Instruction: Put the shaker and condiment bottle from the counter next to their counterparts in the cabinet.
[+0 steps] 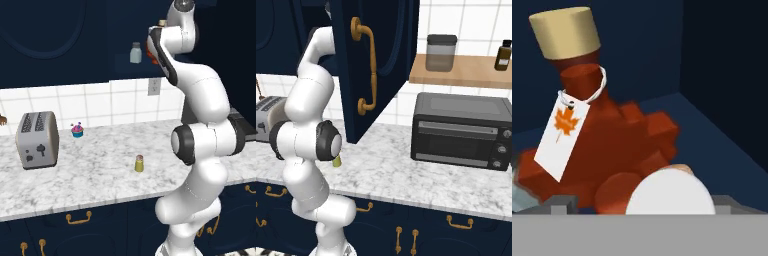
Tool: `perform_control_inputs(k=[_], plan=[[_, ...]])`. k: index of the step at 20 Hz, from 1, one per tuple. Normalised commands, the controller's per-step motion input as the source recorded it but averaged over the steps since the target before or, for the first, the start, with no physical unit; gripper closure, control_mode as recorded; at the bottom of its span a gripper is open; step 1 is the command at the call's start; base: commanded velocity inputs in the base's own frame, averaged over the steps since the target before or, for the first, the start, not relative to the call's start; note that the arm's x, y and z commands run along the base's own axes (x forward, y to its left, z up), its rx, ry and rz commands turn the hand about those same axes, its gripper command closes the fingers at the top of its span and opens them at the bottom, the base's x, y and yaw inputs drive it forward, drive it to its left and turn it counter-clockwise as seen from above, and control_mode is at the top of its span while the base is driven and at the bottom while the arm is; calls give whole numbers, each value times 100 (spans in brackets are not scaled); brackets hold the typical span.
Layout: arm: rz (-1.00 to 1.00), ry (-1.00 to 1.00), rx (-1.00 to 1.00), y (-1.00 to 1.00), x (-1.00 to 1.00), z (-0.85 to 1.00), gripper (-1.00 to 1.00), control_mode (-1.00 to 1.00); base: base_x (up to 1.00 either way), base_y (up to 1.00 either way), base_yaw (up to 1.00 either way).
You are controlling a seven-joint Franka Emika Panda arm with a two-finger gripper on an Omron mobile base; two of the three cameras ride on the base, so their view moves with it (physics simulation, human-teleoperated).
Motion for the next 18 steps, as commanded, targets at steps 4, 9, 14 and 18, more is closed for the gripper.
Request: perform_control_inputs(k=[4, 9, 14, 18], plan=[[0, 0, -4, 2, 35, 0, -100, -100, 0, 0, 0], [0, 0, -1, 0, 12, 0, -100, -100, 0, 0, 0], [0, 0, 0, 0, 5, 0, -100, -100, 0, 0, 0], [0, -5, 0, 0, -1, 0, -100, -100, 0, 0, 0]])
